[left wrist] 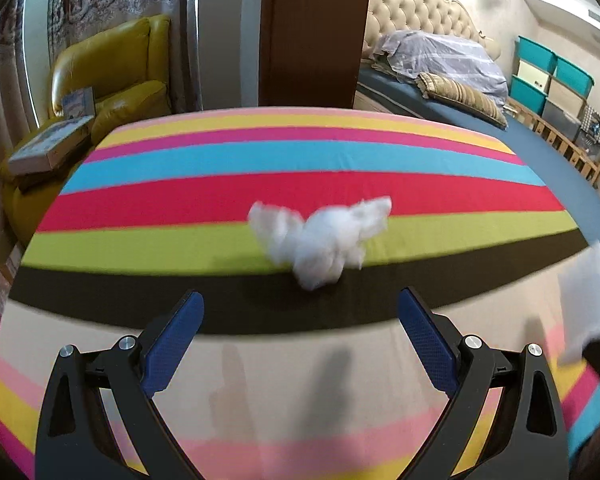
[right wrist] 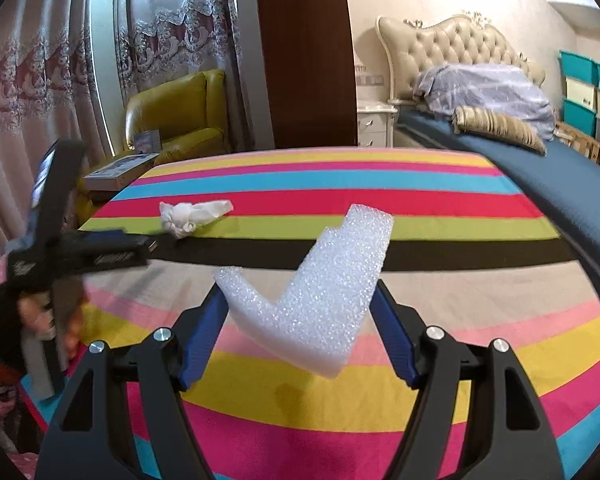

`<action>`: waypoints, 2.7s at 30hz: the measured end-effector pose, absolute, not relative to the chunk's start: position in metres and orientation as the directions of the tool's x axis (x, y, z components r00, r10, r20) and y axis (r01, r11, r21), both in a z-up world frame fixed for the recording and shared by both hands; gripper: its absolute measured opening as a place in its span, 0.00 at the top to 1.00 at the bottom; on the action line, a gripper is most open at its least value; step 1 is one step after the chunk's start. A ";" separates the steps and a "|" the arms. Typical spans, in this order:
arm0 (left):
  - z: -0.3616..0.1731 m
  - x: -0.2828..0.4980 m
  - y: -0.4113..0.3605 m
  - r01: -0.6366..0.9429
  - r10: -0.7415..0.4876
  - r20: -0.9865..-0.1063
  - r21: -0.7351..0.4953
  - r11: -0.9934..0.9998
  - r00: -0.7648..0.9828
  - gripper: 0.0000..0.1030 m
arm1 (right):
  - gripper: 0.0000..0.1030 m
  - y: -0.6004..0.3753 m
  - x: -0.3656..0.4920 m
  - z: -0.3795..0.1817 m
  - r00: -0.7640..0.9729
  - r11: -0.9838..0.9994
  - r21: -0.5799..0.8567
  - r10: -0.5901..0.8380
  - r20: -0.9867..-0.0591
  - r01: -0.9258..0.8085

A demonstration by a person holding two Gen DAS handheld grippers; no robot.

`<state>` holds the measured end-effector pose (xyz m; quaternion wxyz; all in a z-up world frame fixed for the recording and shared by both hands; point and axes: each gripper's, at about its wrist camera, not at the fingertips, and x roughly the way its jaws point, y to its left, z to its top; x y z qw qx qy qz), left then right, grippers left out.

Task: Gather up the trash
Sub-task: 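Grasp the white L-shaped foam block with the right tool while the left tool grasps the crumpled tissue, then carry foam block and tissue over the wastebasket and open both tools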

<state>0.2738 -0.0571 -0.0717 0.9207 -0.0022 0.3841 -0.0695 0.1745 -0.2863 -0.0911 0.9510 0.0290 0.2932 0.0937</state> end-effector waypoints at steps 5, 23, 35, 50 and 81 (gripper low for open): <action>-0.077 0.311 -0.066 0.110 -0.099 -0.738 -0.034 0.993 0.668 0.12 | 0.32 -0.272 0.169 -0.097 0.811 0.983 0.054 0.178 -0.557 -0.178; -0.066 0.230 -0.057 0.228 -0.236 -0.656 -0.099 0.969 0.717 0.68 | 0.32 -0.278 0.172 -0.100 0.798 0.979 0.101 0.205 -0.567 -0.180; -0.063 0.139 -0.012 0.173 -0.169 -0.572 -0.047 0.984 0.803 0.68 | 0.32 -0.270 0.172 -0.100 0.799 0.982 0.062 0.181 -0.573 -0.178; -0.056 0.106 0.010 0.138 -0.136 -0.504 -0.033 0.990 0.853 0.68 | 0.32 -0.230 0.149 -0.094 0.804 0.961 0.024 0.243 -0.542 -0.274; -0.059 0.033 0.102 0.009 -0.017 -0.469 -0.020 1.000 0.883 0.68 | 0.32 -0.078 0.113 -0.075 0.640 0.752 -0.078 0.496 -0.587 -0.654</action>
